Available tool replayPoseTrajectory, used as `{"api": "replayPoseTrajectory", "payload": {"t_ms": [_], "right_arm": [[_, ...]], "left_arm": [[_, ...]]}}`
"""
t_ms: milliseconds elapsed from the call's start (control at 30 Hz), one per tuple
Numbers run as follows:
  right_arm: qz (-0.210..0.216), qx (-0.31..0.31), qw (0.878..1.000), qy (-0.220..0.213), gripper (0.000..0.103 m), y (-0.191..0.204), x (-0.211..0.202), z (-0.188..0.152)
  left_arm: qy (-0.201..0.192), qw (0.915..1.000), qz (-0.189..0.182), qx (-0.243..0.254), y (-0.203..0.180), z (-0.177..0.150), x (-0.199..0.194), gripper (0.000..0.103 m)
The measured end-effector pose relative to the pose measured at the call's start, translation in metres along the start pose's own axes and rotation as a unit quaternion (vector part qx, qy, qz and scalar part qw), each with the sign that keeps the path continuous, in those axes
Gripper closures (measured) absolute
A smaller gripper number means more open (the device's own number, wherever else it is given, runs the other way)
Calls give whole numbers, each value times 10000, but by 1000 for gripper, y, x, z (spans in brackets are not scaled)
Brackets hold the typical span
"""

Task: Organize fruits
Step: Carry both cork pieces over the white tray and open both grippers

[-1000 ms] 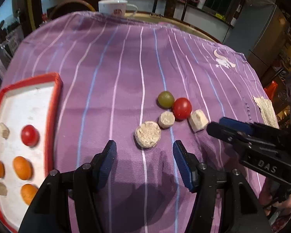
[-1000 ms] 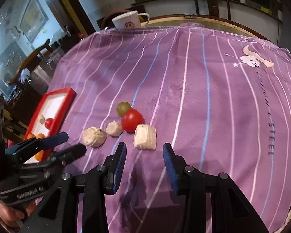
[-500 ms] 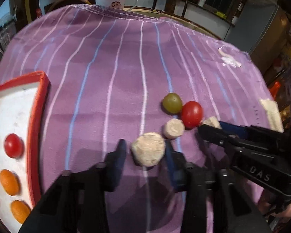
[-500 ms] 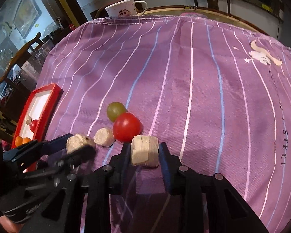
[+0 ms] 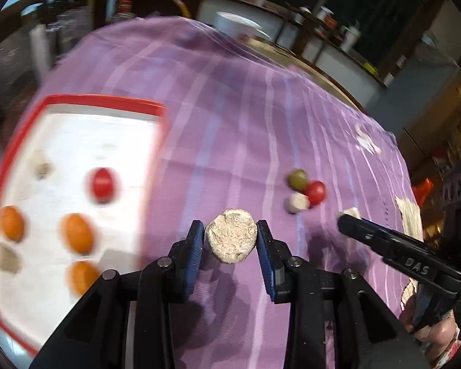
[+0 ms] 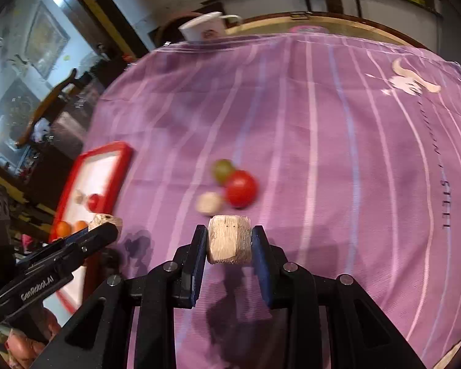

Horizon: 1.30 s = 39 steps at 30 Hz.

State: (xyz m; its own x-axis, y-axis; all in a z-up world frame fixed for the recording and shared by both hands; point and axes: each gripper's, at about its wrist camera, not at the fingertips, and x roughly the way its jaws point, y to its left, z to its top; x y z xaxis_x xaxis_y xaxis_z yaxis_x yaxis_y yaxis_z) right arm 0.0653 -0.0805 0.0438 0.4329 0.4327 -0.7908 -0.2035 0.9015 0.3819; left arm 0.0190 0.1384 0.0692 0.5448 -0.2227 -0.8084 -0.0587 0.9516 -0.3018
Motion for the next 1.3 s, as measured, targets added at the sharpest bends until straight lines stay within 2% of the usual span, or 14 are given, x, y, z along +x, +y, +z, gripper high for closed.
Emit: {"api": "replayPoseTrajectory", "payload": {"t_ms": [167, 367, 500, 633, 733, 867, 1000, 1300], "right_arm": [[448, -297, 9985, 33, 71, 59, 1, -1], [924, -835, 9916, 349, 71, 143, 23, -19], [1005, -1212, 9857, 597, 71, 188, 47, -38], [894, -1566, 9808, 747, 71, 218, 69, -55], [847, -1687, 9784, 848, 71, 228, 78, -65], [705, -1845, 9763, 886, 71, 236, 83, -78], [612, -1869, 9768, 847, 70, 235, 87, -83], [556, -1786, 9803, 640, 69, 233, 75, -81]], "left_arm": [[-175, 9975, 644, -226, 61, -3, -36, 69], [-71, 9932, 1128, -295, 119, -21, -58, 69], [26, 9920, 1231, -269, 141, -35, -61, 69], [-13, 9937, 1110, -160, 148, -44, -64, 69], [-6, 9937, 1122, -5, 148, -47, -64, 69], [11, 9957, 929, -46, 152, -46, -64, 68], [-16, 9963, 851, -114, 153, -44, -67, 52], [-146, 9953, 913, -303, 147, -36, -90, 43]]}}
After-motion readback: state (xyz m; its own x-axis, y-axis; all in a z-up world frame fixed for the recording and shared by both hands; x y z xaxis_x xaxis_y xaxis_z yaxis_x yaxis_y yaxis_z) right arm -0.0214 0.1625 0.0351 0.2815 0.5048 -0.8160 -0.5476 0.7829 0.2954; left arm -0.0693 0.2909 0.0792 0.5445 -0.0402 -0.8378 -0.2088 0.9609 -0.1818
